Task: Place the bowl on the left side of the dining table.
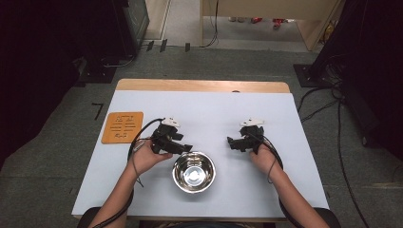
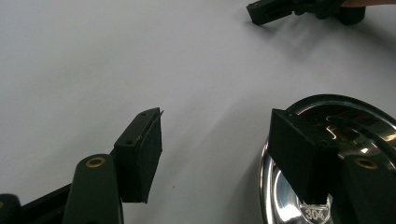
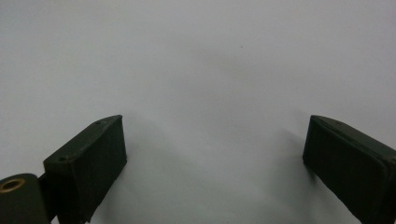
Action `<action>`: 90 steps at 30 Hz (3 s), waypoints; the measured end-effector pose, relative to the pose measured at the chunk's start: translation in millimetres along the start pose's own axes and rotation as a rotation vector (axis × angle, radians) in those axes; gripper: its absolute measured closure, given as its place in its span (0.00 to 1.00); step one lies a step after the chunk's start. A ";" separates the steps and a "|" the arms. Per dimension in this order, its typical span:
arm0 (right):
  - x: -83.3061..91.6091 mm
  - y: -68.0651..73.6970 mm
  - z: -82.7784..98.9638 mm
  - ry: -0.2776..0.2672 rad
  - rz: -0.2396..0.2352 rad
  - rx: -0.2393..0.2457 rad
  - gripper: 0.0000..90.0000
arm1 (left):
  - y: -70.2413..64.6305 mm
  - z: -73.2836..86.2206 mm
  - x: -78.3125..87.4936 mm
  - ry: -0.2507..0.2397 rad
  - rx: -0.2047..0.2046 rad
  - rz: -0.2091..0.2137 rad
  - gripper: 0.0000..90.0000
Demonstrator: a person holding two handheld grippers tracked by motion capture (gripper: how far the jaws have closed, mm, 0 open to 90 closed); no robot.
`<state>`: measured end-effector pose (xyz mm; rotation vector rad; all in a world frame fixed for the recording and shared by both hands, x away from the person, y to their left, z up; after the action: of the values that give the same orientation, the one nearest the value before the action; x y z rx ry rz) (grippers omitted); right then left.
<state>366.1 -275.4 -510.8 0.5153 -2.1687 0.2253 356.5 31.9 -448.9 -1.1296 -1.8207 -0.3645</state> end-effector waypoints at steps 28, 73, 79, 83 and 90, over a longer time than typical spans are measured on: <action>0.0 -0.1 0.0 0.000 0.000 0.002 0.06 | -15.2 -2.4 -17.6 0.043 -0.070 0.065 0.44; 0.1 -0.2 0.0 0.002 0.001 0.003 0.06 | -14.0 -3.2 -33.2 0.176 -0.021 0.244 0.95; 0.1 -0.2 0.0 0.001 0.001 0.004 0.06 | -12.5 -3.3 -35.5 0.197 0.014 0.237 0.96; 0.0 -0.4 0.0 0.000 0.001 0.006 0.06 | -12.4 -3.8 -36.0 0.201 0.023 0.237 0.96; 0.0 -0.4 0.0 0.000 0.001 0.006 0.06 | -12.1 -5.6 -32.7 0.183 0.036 0.241 0.96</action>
<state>366.3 -275.7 -510.8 0.5174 -2.1691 0.2325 354.4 4.0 -470.5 -1.2334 -1.5077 -0.2826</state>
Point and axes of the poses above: each handheld gripper's, and its own axes: x roughly backward along the jaws, z roughly out of its underside, y roughly to its left, the point moved 1 cm from there along -x, roughly forward along the jaws, and after that the axes turned 9 degrees about y, right-handed, at the moved point
